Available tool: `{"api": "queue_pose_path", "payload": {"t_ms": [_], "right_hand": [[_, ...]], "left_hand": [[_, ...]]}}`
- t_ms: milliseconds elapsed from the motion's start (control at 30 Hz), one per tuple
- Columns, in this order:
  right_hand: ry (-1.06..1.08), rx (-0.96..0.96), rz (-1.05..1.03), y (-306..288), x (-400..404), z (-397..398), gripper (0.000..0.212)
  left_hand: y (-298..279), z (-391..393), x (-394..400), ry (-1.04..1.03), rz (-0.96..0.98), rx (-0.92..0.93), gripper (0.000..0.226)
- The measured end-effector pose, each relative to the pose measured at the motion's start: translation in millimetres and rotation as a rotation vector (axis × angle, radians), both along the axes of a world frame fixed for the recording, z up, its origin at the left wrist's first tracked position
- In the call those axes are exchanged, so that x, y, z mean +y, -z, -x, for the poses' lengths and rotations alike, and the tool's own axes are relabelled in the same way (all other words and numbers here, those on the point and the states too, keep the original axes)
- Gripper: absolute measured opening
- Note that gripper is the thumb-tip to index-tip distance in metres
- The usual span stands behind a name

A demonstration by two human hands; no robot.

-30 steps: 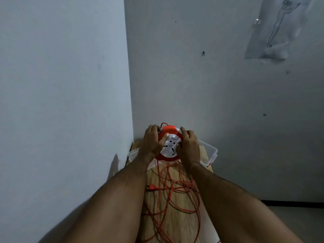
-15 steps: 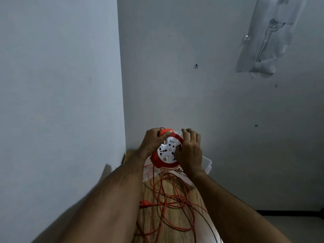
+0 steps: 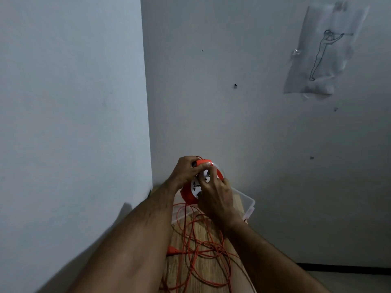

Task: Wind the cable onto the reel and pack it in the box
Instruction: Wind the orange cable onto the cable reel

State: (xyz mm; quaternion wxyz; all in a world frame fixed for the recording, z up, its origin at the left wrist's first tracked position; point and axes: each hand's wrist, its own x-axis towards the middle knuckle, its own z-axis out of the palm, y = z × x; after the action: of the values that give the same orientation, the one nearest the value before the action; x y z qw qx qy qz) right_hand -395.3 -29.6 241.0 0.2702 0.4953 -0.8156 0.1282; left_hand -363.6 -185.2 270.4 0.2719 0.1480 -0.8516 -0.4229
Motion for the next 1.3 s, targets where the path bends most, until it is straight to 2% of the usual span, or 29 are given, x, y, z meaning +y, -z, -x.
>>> {"api": "queue_pose_path", "payload": {"t_ms": [100, 167, 233, 333, 433, 500, 567, 600, 633, 667, 733, 800, 867, 933, 1033, 1200, 1300], "right_hand": [[-0.047, -0.111, 0.097, -7, 0, 4, 0.072], [-0.018, -0.261, 0.163, -11, -2, 6, 0.065], [0.034, -0.463, 0.322, -15, -7, 0, 0.057], [0.133, -0.735, 0.617, -19, -17, -12, 0.058], [0.286, -1.097, 0.831, -22, -27, -19, 0.067], [0.386, -1.436, 0.994, -28, -33, -20, 0.073], [0.364, -1.739, 1.157, -36, -36, -23, 0.070], [0.337, -1.797, 1.169, -38, -35, -24, 0.062], [0.309, -1.737, 1.131, -40, -34, -26, 0.048], [0.287, -1.530, 1.045, -40, -32, -28, 0.034], [0.170, -0.866, 0.826, -36, -24, -31, 0.018], [-0.072, -0.366, 0.616, -30, -15, -29, 0.022], [-0.164, -0.061, 0.321, -21, -10, -24, 0.037], [-0.102, 0.070, 0.085, -17, -8, -22, 0.058], [-0.152, 0.120, -0.092, -23, -6, -14, 0.080], [-0.228, 0.300, -0.288, -32, 5, 4, 0.080], [-0.290, 0.371, -0.362, -38, 7, 4, 0.071]], "left_hand": [[-3, -2, 7, -0.067, 0.030, 0.043, 0.035], [-3, -4, 10, -0.119, 0.017, 0.074, 0.035], [-3, -5, 12, -0.174, -0.023, 0.108, 0.029], [-5, -6, 12, -0.201, -0.028, 0.125, 0.036], [-9, -5, 15, -0.171, -0.009, 0.113, 0.039], [-10, -3, 16, -0.143, 0.009, 0.104, 0.040], [-12, -4, 14, -0.116, 0.041, 0.091, 0.040], [-13, -6, 11, -0.106, 0.042, 0.087, 0.040], [-14, -8, 8, -0.098, 0.024, 0.084, 0.039], [-16, -10, 5, -0.093, -0.005, 0.078, 0.039], [-20, -14, -1, -0.094, -0.048, 0.063, 0.038], [-24, -17, -3, -0.081, -0.034, 0.052, 0.029], [-27, -18, -3, -0.067, -0.021, 0.043, 0.027], [-30, -19, -4, -0.056, -0.023, 0.044, 0.032], [-34, -20, -5, -0.003, -0.045, 0.013, 0.029], [-37, -29, -12, 0.026, -0.026, -0.038, 0.039], [-36, -33, -10, 0.033, -0.030, -0.074, 0.043]]}}
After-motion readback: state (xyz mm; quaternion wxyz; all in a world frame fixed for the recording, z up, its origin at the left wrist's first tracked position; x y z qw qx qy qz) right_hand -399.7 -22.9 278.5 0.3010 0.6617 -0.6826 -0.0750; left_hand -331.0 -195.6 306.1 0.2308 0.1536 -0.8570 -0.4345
